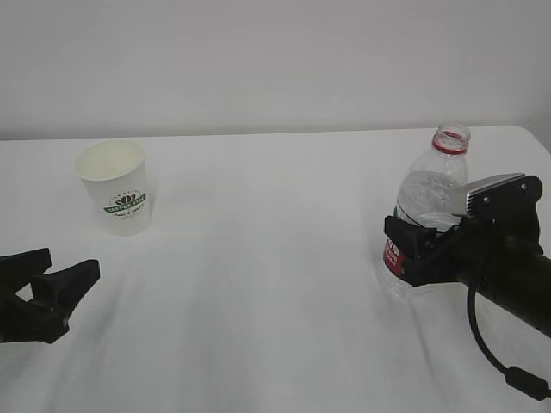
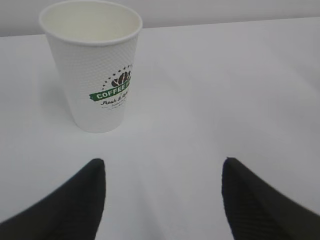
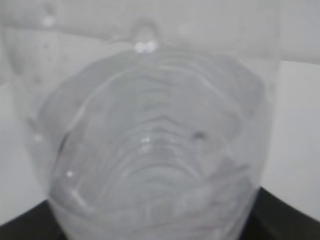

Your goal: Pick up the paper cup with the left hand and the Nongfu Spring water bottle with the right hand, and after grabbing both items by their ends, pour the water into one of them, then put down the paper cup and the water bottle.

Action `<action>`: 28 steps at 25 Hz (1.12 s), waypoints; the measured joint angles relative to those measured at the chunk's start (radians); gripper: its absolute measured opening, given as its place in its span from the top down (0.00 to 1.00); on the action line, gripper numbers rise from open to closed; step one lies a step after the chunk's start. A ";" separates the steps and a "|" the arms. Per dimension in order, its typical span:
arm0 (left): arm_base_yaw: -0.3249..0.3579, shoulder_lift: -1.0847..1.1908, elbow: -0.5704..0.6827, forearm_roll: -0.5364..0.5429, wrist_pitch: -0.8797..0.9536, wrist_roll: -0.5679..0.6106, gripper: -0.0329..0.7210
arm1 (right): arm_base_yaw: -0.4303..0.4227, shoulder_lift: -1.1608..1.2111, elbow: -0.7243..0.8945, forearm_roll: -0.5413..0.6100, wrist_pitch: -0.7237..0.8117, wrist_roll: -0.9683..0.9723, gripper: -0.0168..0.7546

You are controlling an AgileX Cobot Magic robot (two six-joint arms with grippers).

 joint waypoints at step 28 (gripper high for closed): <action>0.000 0.000 0.000 -0.005 0.000 0.000 0.26 | 0.000 -0.094 0.041 -0.001 0.059 -0.035 0.40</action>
